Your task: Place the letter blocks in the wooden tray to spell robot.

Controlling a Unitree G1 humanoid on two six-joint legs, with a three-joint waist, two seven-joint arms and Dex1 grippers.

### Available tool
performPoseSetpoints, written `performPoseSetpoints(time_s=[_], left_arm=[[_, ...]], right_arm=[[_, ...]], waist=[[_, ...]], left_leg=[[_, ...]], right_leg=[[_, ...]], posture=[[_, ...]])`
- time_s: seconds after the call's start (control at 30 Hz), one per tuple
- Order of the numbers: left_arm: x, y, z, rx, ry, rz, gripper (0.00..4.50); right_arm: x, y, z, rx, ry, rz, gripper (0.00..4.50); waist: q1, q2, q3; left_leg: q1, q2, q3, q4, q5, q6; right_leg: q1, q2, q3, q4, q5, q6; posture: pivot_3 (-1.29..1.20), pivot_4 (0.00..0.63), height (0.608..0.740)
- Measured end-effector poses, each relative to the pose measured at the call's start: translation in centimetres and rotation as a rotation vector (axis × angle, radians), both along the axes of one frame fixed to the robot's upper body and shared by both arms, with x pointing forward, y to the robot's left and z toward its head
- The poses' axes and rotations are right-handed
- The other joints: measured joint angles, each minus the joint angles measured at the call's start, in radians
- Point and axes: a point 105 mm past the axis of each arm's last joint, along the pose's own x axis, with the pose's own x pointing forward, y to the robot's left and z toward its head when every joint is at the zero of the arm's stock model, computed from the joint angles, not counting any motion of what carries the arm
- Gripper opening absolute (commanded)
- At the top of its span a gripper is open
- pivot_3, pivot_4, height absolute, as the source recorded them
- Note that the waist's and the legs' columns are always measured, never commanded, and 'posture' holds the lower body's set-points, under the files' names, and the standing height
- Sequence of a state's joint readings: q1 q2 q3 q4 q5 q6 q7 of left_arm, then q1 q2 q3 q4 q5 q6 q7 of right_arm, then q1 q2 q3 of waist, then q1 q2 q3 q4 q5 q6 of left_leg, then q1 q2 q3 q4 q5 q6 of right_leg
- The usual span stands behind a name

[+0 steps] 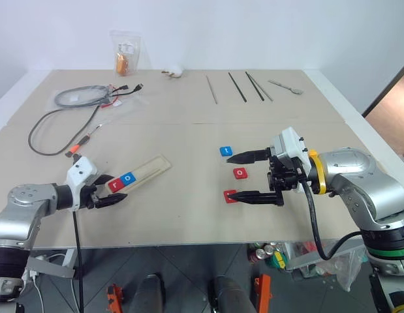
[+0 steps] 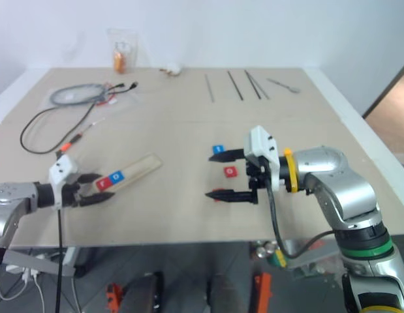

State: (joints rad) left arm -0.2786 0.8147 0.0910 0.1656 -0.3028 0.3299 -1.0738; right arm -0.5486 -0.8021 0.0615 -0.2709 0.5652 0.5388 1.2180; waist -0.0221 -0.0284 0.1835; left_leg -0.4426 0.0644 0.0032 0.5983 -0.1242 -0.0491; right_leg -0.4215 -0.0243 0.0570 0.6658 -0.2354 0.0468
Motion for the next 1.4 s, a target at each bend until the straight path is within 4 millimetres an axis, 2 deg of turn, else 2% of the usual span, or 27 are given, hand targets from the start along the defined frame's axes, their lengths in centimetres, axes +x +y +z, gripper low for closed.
performPoseSetpoints(time_s=[0.3, 0.6, 0.8, 0.93, 1.1, 1.4], left_arm=[[0.0, -0.2, 0.1, 0.022, -0.004, -0.05, 3.19], [-1.1, -2.3, 0.0, 0.035, -0.009, -0.411, 3.19], [-0.4, -2.3, 0.1, 0.082, -0.055, -0.507, 3.19], [0.3, -3.2, 0.9, 0.07, -0.091, -0.585, 3.19], [0.3, -2.7, 0.1, 0.118, -0.067, -0.619, 3.19], [1.5, -2.2, 0.4, 0.157, -0.077, -0.602, 3.19]], right_arm=[[0.0, 0.0, 0.0, 0.002, 0.003, 0.0, 4.5], [1.0, -1.3, 1.2, 0.058, 0.054, -0.034, 4.5], [1.3, -3.0, 1.0, -0.001, 0.055, -0.064, 4.5], [1.2, -3.3, 0.7, -0.008, 0.064, -0.066, 4.5], [1.2, -3.5, 0.4, -0.004, 0.069, -0.081, 4.5], [0.8, -3.4, 0.0, 0.003, 0.075, -0.098, 4.5]], waist=[[0.0, 0.0, 0.0], [0.0, 0.0, 0.0], [0.001, 0.0, 0.0], [0.0, 0.0, 0.0], [-0.004, 0.0, 0.0], [-0.002, 0.0, 0.0]], left_leg=[[-0.001, 0.0, 0.0, 0.0, 0.0, 0.0], [-0.004, 0.0, 0.0, 0.0, 0.0, 0.0], [-0.005, 0.0, 0.0, 0.0, 0.0, 0.0], [-0.006, 0.0, 0.0, 0.0, 0.0, 0.0], [-0.006, 0.0, 0.0, 0.0, 0.0, 0.0], [-0.006, 0.0, -0.001, 0.002, 0.0, 0.001]], right_leg=[[-0.001, 0.0, 0.0, 0.0, 0.0, 0.0], [-0.003, 0.0, 0.0, 0.0, 0.0, -0.001], [-0.004, 0.001, 0.0, 0.0, -0.001, 0.0], [-0.004, 0.001, 0.0, 0.0, -0.001, 0.001], [-0.004, 0.002, 0.0, 0.0, -0.001, 0.001], [-0.003, 0.002, 0.0, 0.0, -0.001, 0.001]], posture=[[0.0, 0.15, 0.74], [0.0, 0.15, 0.74], [0.0, 0.15, 0.74], [0.0, 0.15, 0.74], [0.0, 0.15, 0.74], [0.0, 0.15, 0.74]])
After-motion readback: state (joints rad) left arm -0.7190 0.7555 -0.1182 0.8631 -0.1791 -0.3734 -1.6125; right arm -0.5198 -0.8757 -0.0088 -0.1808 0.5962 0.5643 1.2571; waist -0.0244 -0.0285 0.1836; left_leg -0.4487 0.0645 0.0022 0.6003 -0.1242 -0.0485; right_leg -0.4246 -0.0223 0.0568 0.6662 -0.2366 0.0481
